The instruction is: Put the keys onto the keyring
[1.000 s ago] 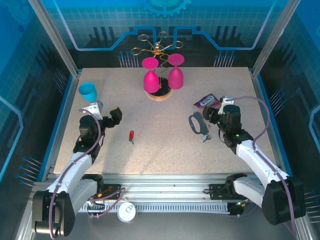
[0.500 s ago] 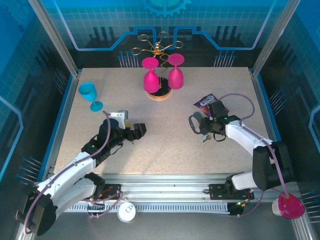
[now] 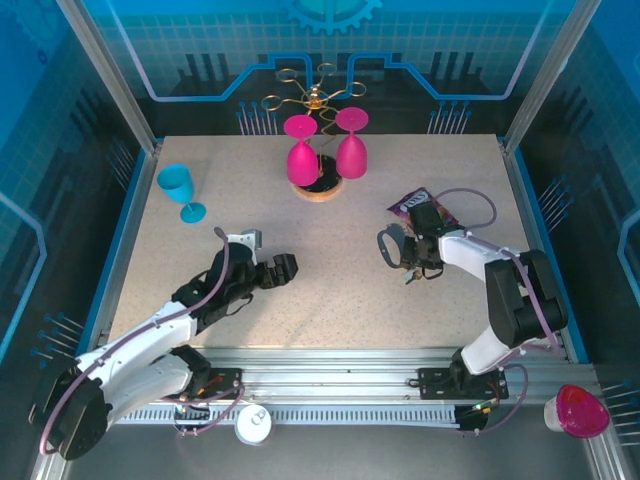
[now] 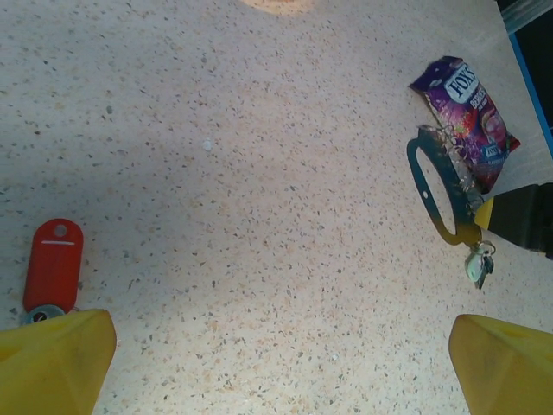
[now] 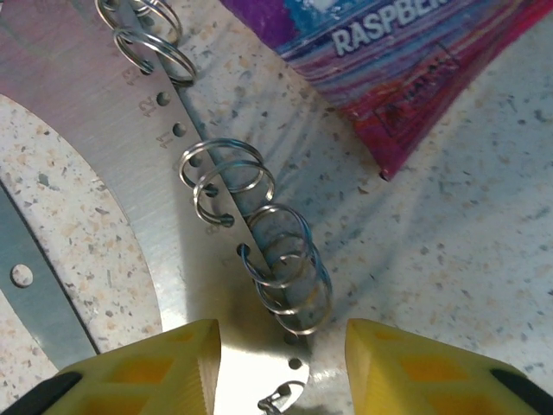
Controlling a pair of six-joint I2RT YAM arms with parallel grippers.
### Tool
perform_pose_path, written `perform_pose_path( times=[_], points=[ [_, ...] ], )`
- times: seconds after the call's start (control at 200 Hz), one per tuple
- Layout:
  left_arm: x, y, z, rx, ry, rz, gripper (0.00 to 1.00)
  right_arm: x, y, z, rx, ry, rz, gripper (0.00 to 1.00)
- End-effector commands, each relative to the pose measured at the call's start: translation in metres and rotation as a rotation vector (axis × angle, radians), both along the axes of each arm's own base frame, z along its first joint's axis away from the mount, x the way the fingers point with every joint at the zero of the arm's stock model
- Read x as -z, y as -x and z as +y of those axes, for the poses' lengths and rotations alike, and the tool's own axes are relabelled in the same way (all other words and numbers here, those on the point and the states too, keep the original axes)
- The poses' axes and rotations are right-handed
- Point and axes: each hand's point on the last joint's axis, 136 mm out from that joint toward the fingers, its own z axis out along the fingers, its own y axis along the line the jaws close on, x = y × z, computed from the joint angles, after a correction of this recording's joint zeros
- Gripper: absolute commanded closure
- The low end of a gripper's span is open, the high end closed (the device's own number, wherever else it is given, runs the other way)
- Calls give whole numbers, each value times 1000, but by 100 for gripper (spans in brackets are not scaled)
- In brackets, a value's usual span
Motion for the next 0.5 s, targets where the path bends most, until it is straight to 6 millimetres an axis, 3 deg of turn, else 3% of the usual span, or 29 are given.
perform_pose_path(
  times=[0.0,0.285,0.49],
  points=[
    [-13,0,5,-34,10,-19,1,1,-7,4,11,-27,1,60],
    [-18,1,10,-45,-10,-45,1,7,-4,8,-14,-30,9,80],
    [-17,1,10,-43,-5,-42,1,7,10,18,-95,-22,47,96]
  ],
)
